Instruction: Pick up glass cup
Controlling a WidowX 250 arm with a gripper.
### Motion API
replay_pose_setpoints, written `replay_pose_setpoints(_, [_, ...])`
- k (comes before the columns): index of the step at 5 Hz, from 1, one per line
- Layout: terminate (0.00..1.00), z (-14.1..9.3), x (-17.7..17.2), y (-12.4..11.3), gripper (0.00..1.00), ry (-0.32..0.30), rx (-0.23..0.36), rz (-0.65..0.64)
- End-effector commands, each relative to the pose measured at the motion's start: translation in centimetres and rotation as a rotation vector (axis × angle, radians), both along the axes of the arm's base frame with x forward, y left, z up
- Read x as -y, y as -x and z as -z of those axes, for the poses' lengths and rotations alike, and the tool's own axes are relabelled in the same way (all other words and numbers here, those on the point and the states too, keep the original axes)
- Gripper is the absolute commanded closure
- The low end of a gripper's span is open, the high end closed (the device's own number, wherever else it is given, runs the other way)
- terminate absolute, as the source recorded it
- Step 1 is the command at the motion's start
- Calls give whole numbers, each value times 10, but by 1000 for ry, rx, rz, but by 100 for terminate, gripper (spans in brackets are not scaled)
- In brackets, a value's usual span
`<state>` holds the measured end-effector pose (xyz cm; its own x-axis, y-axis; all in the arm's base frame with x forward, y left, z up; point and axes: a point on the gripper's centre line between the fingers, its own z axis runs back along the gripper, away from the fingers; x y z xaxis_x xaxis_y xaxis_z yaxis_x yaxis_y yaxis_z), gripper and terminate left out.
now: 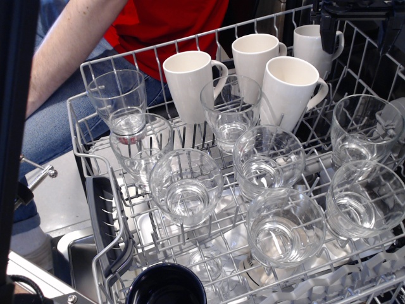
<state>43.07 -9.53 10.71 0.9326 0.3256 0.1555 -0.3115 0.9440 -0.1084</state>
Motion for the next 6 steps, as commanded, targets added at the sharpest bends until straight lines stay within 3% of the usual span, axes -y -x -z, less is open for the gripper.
replay_pose_setpoints(1, [0, 0, 0, 0, 0, 0, 0, 0])
replay_pose_setpoints(4, [0, 47, -1, -26, 0, -56, 53, -52])
replay_pose_setpoints(6, [0, 85, 1, -33, 0, -92, 0, -122])
